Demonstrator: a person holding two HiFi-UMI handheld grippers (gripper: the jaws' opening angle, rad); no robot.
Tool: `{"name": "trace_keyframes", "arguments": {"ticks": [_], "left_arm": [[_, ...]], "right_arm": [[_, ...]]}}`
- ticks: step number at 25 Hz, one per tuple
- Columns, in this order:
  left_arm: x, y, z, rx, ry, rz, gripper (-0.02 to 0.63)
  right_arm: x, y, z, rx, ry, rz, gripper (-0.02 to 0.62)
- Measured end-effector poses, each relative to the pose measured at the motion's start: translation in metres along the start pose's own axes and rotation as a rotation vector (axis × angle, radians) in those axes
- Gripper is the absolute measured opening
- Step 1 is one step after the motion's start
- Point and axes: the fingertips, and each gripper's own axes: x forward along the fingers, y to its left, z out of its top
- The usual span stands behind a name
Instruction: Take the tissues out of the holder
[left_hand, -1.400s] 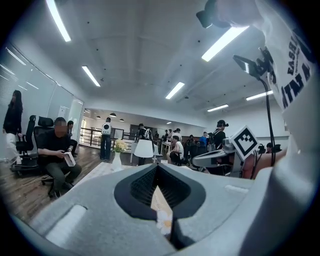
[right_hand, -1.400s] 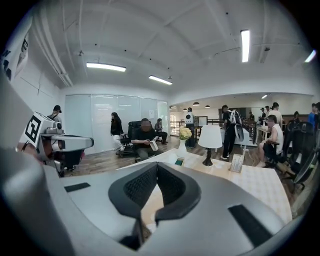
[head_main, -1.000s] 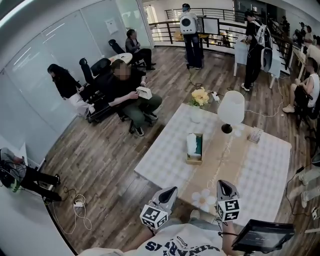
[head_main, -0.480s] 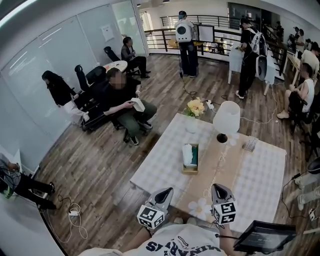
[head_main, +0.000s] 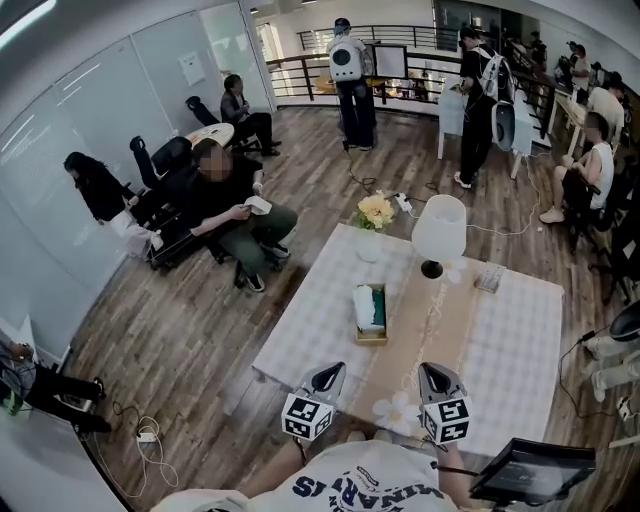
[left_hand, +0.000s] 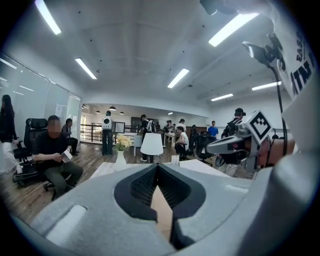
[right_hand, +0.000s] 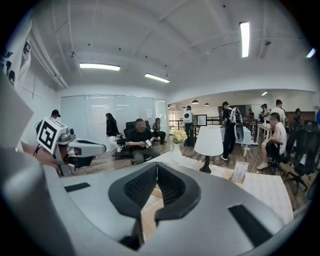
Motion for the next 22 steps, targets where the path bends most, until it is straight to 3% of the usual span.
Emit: {"name": "trace_keyframes", "arguments": {"ticks": [9,17,20,22], "left_arm": [[0.091,0.034,-0.04,0.044,0.203,-0.011,0.008],[0.187,0.057,-0.12,0.099,0.458,-0.025,0.147],[0.219,0.064,-0.151,0.159,0.566,-0.017,0.175],[0.238,0.069,-0.166,0.251,0.625,-0.012,0.179]], "right_arm": [[-0.041,-0.044,-0.028,0.063,0.031,-0.15,0.009],[-0.079,-0.07,-0.048,0.106,0.063,-0.267,0.009],[-0.094,-0.081,-0.054,0.122,0.076,-0.313,0.009],[-0.103,-0.087,-0.058,0.13,0.08,-0.343,0.009]]}}
